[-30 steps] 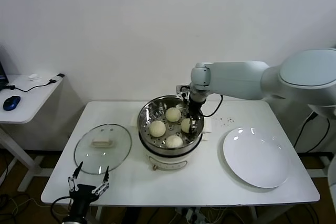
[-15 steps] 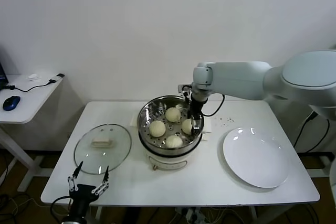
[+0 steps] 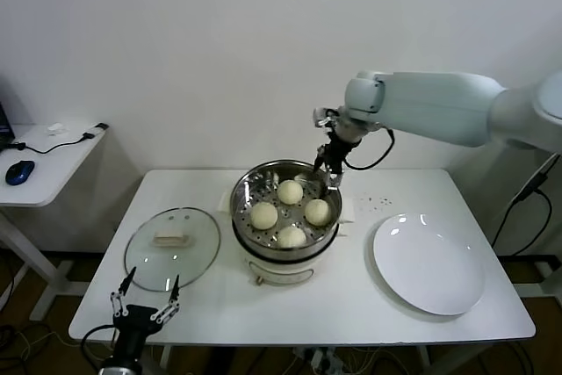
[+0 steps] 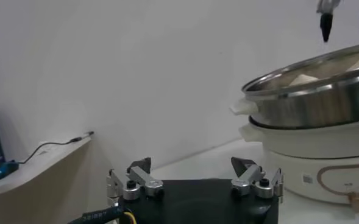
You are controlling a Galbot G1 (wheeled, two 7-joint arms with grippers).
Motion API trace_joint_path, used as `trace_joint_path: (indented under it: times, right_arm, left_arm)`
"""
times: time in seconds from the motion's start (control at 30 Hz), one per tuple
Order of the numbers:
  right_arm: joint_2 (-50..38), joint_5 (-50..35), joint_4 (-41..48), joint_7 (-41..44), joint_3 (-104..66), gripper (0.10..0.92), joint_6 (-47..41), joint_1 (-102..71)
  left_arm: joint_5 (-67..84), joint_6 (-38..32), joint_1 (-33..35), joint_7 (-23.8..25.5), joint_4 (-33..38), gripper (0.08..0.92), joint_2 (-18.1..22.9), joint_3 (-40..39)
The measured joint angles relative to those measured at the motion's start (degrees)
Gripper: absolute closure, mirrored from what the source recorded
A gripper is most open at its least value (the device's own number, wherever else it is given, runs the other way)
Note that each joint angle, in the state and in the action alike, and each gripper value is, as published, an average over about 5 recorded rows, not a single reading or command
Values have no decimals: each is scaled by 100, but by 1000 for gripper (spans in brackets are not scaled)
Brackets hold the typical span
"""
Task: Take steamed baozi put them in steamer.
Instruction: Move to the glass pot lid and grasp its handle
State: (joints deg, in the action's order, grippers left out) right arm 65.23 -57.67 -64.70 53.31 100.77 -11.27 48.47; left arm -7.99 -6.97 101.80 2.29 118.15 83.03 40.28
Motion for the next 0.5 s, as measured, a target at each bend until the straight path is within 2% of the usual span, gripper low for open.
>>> trace_joint_path:
  times: [0.23,0.5]
  right_arm:
    - [-1229,156,-817,-1214,-851,203,637,-476]
    - [-2451,341,-1581,-2668,-2635,203,1344,-2130]
  left_arm:
    - [-20,20,16,25,42,177,58,47]
    - [-155,6,47,54,154,177,186,132]
